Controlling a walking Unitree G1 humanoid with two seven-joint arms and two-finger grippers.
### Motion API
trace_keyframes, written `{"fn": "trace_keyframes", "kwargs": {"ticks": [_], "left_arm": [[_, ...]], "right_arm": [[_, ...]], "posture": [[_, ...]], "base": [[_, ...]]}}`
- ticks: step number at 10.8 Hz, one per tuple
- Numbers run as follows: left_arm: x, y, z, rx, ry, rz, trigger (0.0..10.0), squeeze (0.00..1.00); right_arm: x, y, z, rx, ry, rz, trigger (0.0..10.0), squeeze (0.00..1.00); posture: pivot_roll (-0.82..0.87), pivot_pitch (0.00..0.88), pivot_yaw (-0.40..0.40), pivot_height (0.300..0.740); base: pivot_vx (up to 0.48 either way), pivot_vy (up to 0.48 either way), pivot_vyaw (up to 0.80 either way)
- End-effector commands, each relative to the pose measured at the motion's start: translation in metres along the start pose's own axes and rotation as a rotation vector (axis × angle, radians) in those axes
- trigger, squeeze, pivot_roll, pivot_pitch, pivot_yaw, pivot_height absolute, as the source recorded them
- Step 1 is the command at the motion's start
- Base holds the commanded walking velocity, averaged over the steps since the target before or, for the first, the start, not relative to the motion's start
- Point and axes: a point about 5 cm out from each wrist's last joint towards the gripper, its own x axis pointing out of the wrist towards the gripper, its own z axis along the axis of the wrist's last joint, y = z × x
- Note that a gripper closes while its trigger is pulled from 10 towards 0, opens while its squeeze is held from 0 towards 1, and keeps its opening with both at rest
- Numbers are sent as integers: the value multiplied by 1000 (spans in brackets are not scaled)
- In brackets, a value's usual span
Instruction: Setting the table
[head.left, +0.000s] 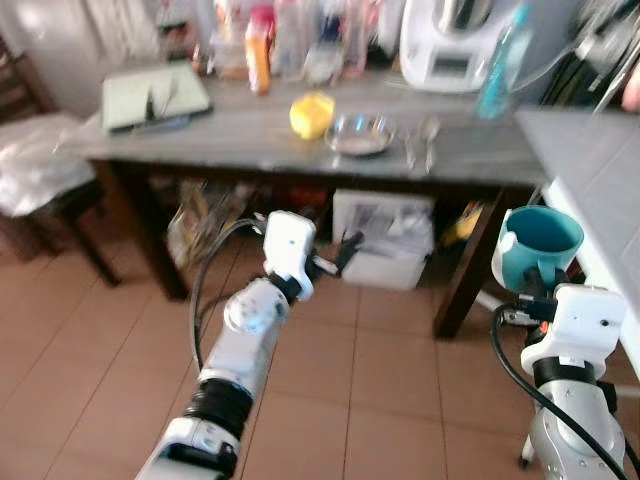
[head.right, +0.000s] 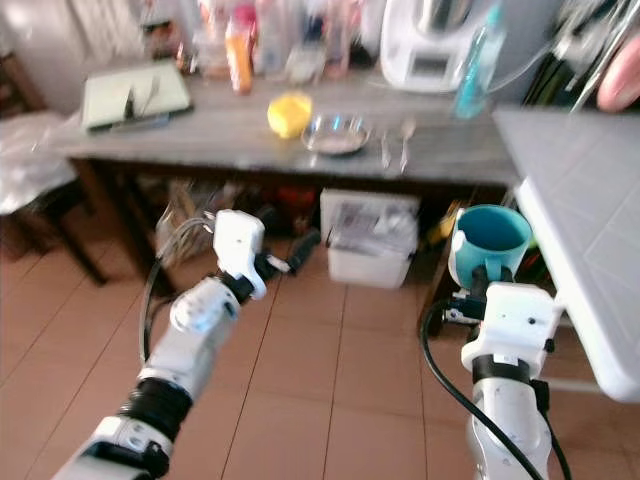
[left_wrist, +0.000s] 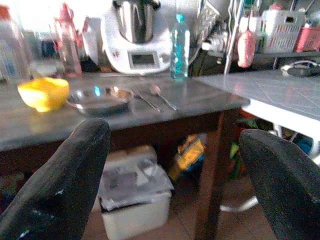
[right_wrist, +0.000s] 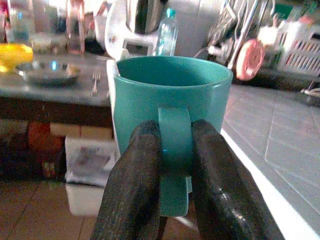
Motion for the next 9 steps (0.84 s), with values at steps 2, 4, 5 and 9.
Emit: {"fn": "trace_keyframes", "kwargs": {"ticks": [2,4,5,9], "left_arm": [[-3,4,-2,2,13,3,10000,0],[-4,2,-3,0,17,-5,10000,0],[-4,2,-3,-2,17,-8,10000,0],[-3,0,-3,-3,18,-14,10000,0]], "right_arm": [[-2,4,2,16,-8,9,10000,0],[-2,4,2,18,-6,5,10000,0],[-2,4,2,19,-4,3,10000,0],[-2,3,2,17,-6,0,10000,0]], "posture": [[-39,57,23,740],[-43,61,30,740],[-43,61,30,740],[-45,62,32,740]], "base": [[377,0,-438],[379,0,0],[375,0,0],[379,0,0]]}}
